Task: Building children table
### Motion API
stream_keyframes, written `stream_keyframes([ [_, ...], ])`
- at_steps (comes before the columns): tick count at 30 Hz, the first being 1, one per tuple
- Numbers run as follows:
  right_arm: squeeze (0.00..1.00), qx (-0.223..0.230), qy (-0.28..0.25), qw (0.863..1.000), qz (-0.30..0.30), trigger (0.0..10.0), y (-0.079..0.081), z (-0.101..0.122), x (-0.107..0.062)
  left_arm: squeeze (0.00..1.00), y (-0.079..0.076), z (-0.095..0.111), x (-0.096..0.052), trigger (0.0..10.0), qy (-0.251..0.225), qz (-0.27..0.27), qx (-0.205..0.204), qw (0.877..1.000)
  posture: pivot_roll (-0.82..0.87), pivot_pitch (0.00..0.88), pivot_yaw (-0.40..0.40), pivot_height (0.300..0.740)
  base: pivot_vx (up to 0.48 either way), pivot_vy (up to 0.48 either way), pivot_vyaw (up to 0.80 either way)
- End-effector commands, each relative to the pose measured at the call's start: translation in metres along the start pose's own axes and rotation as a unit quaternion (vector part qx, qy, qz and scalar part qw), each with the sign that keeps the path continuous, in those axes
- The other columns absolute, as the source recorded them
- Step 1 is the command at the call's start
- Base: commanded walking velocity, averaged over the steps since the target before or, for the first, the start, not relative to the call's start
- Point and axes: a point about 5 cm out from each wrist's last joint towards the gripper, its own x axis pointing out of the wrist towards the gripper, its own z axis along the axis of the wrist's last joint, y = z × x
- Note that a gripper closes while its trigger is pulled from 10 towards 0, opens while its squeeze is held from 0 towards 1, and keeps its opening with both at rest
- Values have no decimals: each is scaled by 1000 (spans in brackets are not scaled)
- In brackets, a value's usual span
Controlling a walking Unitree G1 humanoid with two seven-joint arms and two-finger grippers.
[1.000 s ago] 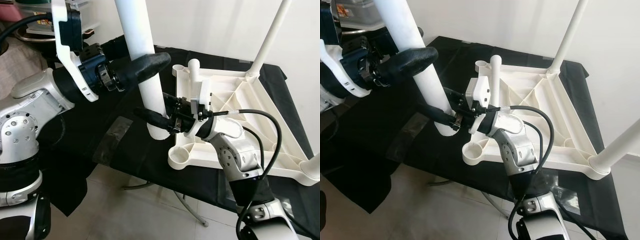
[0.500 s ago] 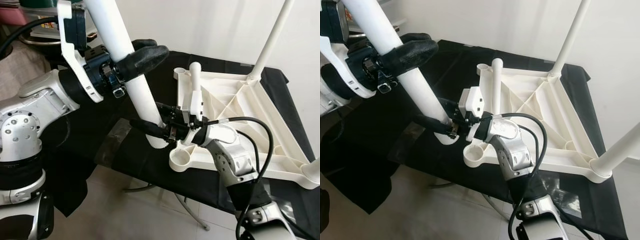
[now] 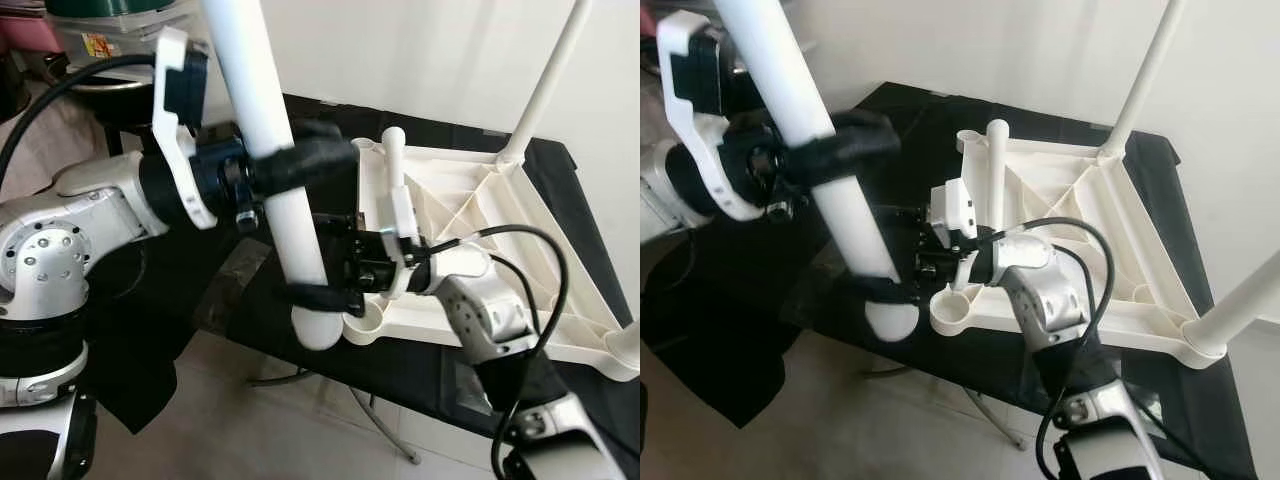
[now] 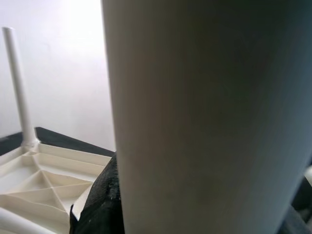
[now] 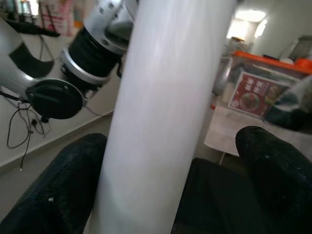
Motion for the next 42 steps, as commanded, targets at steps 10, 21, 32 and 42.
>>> stream_keyframes([
  [10,0,72,56,993,69,10000,-4,-21,32,0,-15,-12,27,0,28,-156,7,987,41,56,-53,740,0,0,0],
  [21,0,113,36,988,97,0,4,-22,38,0,-15,-15,33,0,30,-185,6,982,36,56,-49,740,0,0,0],
  [32,0,124,34,990,67,0,1,-24,33,0,-10,-13,32,1255,20,-172,15,985,30,59,-48,740,0,0,0],
  [42,0,118,36,992,-10,0,-12,-24,17,1000,17,7,10,10000,-22,-32,31,999,24,72,-50,740,0,0,0],
])
